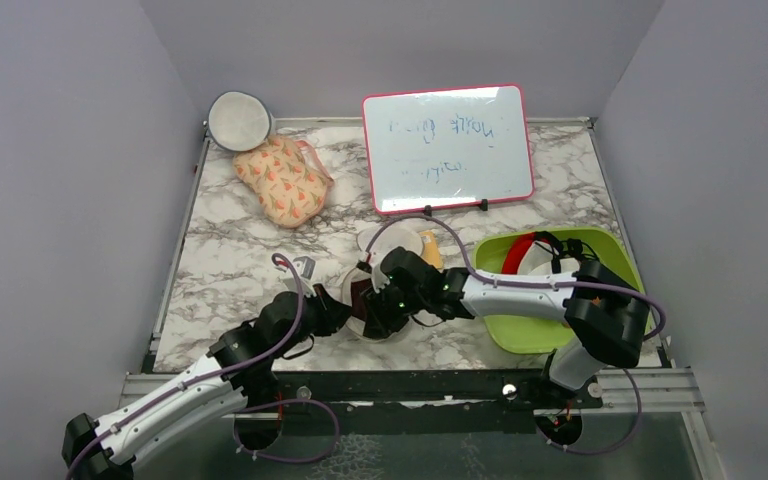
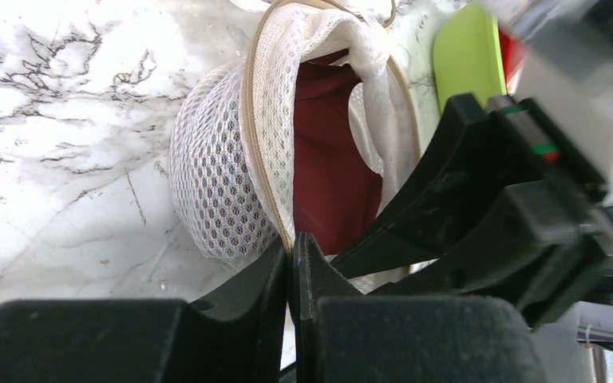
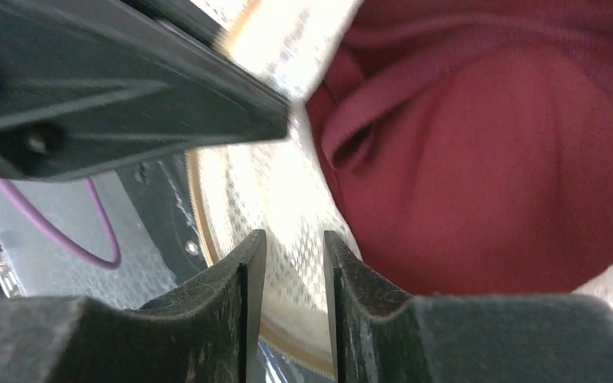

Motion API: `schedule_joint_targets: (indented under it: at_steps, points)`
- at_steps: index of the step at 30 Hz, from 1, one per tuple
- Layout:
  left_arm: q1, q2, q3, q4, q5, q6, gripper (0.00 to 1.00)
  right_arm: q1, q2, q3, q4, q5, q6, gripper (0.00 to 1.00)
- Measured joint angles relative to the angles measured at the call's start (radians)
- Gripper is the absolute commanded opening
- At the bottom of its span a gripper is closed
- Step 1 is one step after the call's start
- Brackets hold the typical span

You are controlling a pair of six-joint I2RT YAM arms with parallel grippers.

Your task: Unzip the laundry bag and remove the bra

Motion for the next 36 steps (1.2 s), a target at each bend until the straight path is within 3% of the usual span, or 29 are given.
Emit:
schedule_joint_targets:
  at_steps: [8, 13, 18, 20, 25, 36]
  points:
    - [-0.003, -0.082, -0.032, -0.067, -0.006, -0.033, 0.0, 0.021, -0.001, -0.083, 0.037, 0.017, 0.067, 0.29]
    - [-0.003, -0.13, -0.034, -0.085, -0.018, -0.052, 0.0, 0.026, -0.002, -0.046, 0.007, 0.059, 0.058, 0.42]
    - [-0.003, -0.134, -0.038, -0.101, -0.02, -0.061, 0.0, 0.028, -0.011, 0.01, -0.013, 0.101, -0.002, 0.64]
    - [-0.003, -0.134, -0.039, -0.106, -0.021, -0.064, 0.0, 0.027, -0.011, 0.036, -0.019, 0.122, -0.039, 0.68]
    - [-0.003, -0.13, -0.039, -0.116, -0.024, -0.066, 0.0, 0.028, 0.02, 0.106, -0.031, 0.165, -0.111, 0.67]
    - [-0.003, -0.126, -0.039, -0.123, -0.025, -0.066, 0.0, 0.028, 0.112, 0.174, -0.056, 0.22, -0.184, 0.54]
